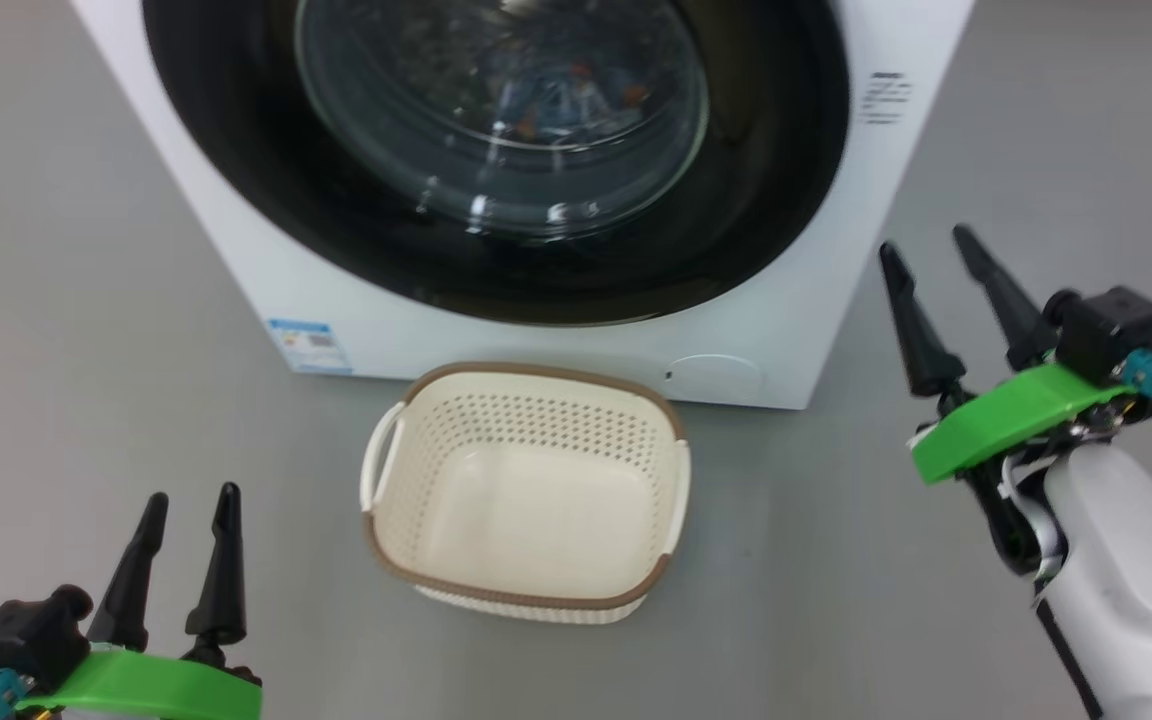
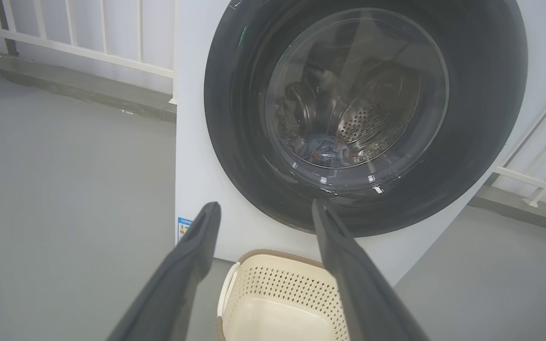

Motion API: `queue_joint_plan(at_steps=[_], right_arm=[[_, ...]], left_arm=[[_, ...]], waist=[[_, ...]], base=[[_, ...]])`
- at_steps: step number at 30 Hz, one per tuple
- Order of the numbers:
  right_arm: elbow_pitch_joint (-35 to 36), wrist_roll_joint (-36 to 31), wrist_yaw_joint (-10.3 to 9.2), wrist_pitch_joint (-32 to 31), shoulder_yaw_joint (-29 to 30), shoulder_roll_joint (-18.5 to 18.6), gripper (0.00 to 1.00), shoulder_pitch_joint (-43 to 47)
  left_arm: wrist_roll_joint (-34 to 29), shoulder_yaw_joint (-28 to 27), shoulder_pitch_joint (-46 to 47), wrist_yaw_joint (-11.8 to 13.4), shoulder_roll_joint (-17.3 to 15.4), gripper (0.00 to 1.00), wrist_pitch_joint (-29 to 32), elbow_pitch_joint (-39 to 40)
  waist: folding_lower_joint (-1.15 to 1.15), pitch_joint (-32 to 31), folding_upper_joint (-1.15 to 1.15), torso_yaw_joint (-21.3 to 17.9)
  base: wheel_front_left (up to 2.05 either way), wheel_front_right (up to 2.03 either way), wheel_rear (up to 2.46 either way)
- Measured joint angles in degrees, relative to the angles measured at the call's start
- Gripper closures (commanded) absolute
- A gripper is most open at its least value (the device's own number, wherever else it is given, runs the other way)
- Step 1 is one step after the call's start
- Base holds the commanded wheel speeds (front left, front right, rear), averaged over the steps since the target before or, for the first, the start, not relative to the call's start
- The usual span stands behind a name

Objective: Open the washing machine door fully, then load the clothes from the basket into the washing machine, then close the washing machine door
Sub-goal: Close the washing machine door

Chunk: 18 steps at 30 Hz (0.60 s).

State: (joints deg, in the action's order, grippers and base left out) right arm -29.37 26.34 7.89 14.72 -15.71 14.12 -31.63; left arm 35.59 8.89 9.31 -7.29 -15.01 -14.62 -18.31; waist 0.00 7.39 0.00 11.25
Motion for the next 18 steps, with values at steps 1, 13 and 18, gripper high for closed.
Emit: queue_joint_plan(at_steps=[1,13,18], right_arm=[[0.25,0.43,0.00,0.00,-0.43,-0.11,0.00,0.83],[4.10,0.97,0.00,0.00,-0.05,-0.71,0.00,9.08],[6.28,0.93,0.00,0.00,2.10,-0.66,0.00,12.12]], left_arm=[[0.00,-0.14,-0.30,0.00,0.00,0.00,0.00,-0.01],[-1.94,-2.40,-3.73,0.05,0.36,0.00,0.00,0.99],[-2.05,-2.83,-3.91,0.12,0.86,0.00,0.00,1.99]], waist=[[0.00,-0.40,0.00,-0.76],[0.00,-5.28,0.00,-9.55],[0.00,-6.70,0.00,-11.76]], base=[[0.00,0.00,0.00],[0.00,0.00,0.00],[0.00,0.00,0.00]])
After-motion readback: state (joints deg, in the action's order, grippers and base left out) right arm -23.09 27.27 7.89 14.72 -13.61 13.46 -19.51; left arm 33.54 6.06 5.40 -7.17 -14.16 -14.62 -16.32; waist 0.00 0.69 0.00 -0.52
